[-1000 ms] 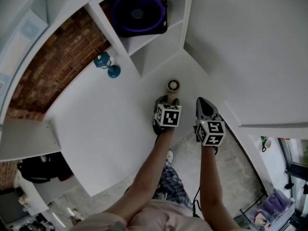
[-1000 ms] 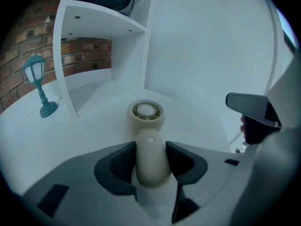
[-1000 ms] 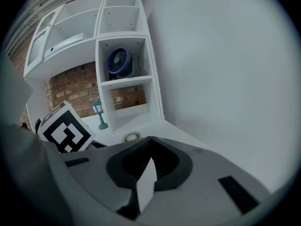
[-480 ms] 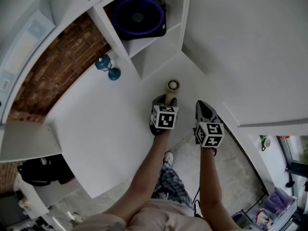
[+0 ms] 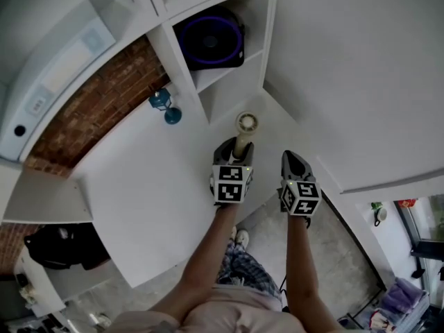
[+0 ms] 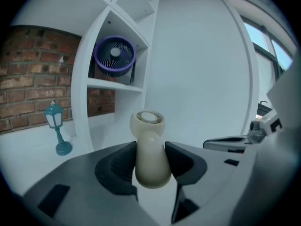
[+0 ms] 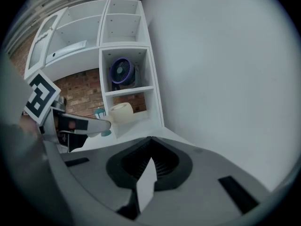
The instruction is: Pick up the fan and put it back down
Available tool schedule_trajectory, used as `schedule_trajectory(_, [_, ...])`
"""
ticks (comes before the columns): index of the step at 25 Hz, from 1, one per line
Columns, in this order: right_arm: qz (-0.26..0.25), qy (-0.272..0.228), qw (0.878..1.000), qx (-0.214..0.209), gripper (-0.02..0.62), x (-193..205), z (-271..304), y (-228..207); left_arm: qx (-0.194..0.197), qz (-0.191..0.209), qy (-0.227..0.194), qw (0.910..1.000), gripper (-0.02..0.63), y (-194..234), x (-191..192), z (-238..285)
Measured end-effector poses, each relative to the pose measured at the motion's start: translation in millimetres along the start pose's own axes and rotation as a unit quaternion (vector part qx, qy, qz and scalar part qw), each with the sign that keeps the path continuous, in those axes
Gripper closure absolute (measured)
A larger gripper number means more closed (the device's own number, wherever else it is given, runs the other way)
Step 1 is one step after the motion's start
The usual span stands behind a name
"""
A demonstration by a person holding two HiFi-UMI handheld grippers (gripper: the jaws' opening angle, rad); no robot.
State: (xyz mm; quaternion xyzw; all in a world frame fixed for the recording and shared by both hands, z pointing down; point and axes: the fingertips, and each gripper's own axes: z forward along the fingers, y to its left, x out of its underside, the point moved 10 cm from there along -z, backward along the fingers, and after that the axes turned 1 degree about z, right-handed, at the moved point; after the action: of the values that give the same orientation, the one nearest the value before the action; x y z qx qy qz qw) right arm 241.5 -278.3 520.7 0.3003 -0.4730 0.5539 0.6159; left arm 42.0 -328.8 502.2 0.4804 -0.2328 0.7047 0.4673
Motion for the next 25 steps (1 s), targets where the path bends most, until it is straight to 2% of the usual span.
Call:
schedule_trajectory(5, [-0.008, -0.017, 1.000, -0.007, 0.580, -14, -9, 9, -0.011, 0.011, -0.065, 0.9978, 0.400, -2, -35, -39])
schedule_trajectory(10, [-0.009, -0.025, 1.000, -0.011, 0.580, -19, -13, 15, -0.020, 0.014, -0.089, 0.9957, 0.400, -2, -51, -56])
schedule_trajectory(17, [-0.006, -0.022, 1.000, -0.016, 0.580, -15, -14, 18, -0.025, 0.011, -0.079, 0.9965, 0.400, -1, -42, -53])
schedule_trajectory(25, [-0.002, -0.013, 1.000, -0.018, 0.580, -7, -5, 17, -0.023, 0.001, -0.029, 0.9993, 0.400, 5, -10, -22])
